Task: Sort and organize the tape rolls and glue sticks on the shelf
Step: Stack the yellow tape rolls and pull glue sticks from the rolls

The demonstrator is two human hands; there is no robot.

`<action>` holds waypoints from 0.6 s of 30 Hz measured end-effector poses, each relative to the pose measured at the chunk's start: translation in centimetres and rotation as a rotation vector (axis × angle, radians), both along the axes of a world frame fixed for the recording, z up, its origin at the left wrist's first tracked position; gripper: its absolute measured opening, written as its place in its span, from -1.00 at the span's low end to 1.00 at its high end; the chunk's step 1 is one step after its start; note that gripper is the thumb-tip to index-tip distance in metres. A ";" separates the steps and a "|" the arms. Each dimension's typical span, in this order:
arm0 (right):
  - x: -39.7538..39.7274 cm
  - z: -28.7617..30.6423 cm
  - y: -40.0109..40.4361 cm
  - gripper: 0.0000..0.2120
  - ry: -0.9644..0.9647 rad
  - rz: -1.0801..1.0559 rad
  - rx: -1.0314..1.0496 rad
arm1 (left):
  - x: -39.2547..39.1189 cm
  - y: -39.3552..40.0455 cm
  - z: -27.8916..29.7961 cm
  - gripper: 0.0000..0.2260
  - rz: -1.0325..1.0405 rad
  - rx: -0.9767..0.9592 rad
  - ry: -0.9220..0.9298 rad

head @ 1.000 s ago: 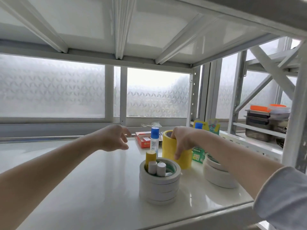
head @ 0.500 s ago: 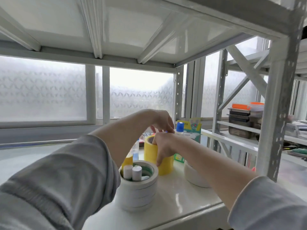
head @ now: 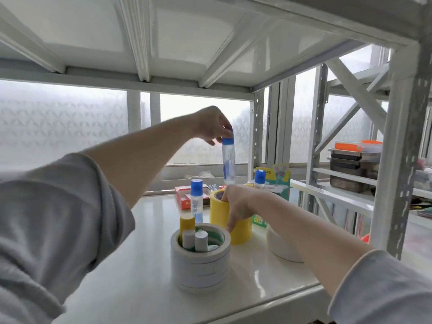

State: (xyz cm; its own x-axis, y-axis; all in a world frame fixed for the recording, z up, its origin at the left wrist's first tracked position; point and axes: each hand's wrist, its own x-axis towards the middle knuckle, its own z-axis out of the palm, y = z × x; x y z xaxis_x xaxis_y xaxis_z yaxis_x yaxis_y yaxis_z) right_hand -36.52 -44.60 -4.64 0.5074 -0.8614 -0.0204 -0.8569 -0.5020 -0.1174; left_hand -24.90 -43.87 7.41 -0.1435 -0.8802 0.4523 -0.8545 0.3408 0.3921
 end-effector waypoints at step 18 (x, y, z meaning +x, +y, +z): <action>0.7 0.2 0.3 -0.15 0.063 -0.064 -0.037 | 10.0 3.7 -6.0 -0.77 0.228 0.260 -0.068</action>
State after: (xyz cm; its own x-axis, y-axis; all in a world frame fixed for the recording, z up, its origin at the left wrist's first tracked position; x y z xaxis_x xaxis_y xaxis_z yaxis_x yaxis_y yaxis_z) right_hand -35.81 -44.25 -4.44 0.4496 -0.8930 -0.0182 -0.8926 -0.4485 -0.0452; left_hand -14.93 -40.19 1.43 0.0474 -0.9776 0.2050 -0.9244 0.0349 0.3799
